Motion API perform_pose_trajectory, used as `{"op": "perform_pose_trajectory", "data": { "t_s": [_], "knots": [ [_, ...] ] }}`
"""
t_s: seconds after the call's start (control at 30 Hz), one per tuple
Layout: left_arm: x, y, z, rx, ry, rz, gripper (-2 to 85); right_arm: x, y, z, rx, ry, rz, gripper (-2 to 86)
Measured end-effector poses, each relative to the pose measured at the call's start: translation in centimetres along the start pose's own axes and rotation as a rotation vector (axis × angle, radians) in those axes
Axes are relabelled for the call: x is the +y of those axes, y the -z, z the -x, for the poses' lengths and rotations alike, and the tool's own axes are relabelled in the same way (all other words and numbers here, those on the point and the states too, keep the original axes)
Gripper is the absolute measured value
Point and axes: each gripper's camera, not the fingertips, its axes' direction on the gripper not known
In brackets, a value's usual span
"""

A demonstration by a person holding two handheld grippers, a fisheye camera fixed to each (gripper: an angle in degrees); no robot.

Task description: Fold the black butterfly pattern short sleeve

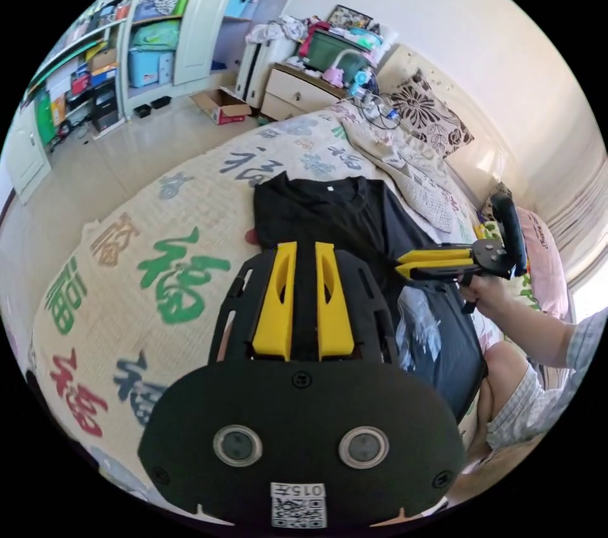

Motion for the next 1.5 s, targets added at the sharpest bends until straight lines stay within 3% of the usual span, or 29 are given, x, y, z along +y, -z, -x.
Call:
{"op": "perform_pose_trajectory", "data": {
  "t_s": [0.07,0.2,0.3,0.47,0.77,0.97,1.23,1.33,1.5],
  "knots": [
    [-1.8,-2.3,-0.6,0.022,-0.019,0.046,4.2,0.2,-0.1,-0.6,0.013,0.011,0.008,3.0],
    [-3.4,-6.3,-0.6,-0.112,-0.043,0.224,1.4,1.4,0.7,-4.1,-0.076,-0.049,0.01,2.1],
    [-3.8,-5.3,-0.5,-0.072,-0.057,0.197,3.3,2.2,3.1,-6.9,-0.205,-0.04,-0.067,4.5],
    [-6.6,-3.5,0.2,-0.09,-0.061,0.1,9.1,0.2,7.4,-12.3,-0.014,0.003,-0.196,8.3],
    [-10.7,-8.2,1.6,-0.085,0.127,0.212,8.3,-6.8,4.6,-20.0,-0.01,-0.159,0.009,10.6],
    [-10.0,-8.5,0.6,-0.119,0.105,0.28,0.9,-5.4,5.1,-20.0,0.079,-0.088,0.057,0.5],
    [-9.6,-2.4,-0.5,-0.102,0.088,0.12,-0.3,-3.0,12.0,-22.8,0.092,-0.144,-0.116,-0.6],
    [-9.8,-0.5,-0.8,-0.123,0.086,0.092,-0.3,-2.7,14.0,-23.7,0.003,-0.179,-0.166,-0.6],
    [-8.4,1.0,-1.4,-0.134,0.079,0.076,-0.4,-1.6,14.3,-21.5,0.041,-0.111,-0.161,-0.6]
  ]
}}
